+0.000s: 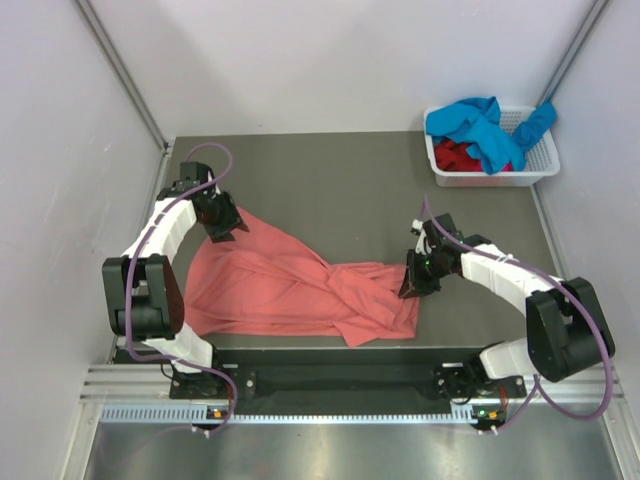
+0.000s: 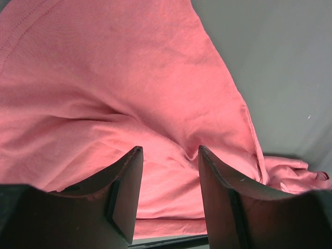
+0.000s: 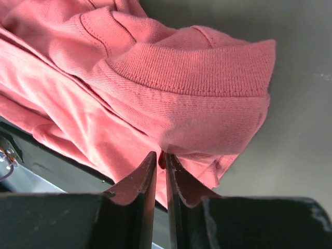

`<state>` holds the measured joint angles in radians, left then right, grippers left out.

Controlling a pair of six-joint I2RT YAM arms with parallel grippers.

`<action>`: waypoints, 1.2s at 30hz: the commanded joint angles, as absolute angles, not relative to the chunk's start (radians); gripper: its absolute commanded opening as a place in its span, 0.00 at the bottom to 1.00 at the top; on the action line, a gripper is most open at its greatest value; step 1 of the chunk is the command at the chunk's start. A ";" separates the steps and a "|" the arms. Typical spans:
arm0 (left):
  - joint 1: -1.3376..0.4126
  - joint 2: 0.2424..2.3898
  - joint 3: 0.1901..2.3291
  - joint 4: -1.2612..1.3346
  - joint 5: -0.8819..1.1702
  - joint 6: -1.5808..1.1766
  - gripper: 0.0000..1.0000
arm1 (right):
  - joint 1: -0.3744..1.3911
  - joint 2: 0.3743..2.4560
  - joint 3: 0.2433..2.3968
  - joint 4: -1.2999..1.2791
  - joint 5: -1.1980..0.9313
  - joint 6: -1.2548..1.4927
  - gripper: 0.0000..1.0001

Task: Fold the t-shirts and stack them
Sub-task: Flatten the tshirt out

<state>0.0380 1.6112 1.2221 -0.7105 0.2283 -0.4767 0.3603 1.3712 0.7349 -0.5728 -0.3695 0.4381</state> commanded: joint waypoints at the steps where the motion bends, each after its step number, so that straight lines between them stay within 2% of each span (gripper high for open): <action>1: 0.040 1.609 1.247 -0.692 0.244 -0.476 0.52 | 0.350 1.377 0.741 -0.572 -0.390 0.430 0.14; 10: 0.038 1.609 1.247 -0.687 0.244 -0.474 0.52 | 0.356 1.379 0.713 -0.560 -0.391 0.431 0.17; 14: 0.040 1.615 1.252 -0.681 0.245 -0.479 0.52 | 0.359 1.381 0.715 -0.560 -0.396 0.431 0.12; 17: 0.040 1.624 1.258 -0.672 0.244 -0.486 0.52 | 0.360 1.379 0.718 -0.571 -0.402 0.428 0.01; 23: 0.038 1.686 1.313 -0.629 0.174 -0.485 0.54 | 0.360 1.341 0.796 -0.641 -0.374 0.393 0.00; 29: 0.032 1.854 1.426 -0.552 0.013 -0.472 0.52 | 0.360 1.312 0.877 -0.709 -0.351 0.368 0.00; 36: 0.008 2.057 1.595 -0.508 -0.080 -0.368 0.48 | 0.360 1.272 0.876 -0.756 -0.348 0.382 0.00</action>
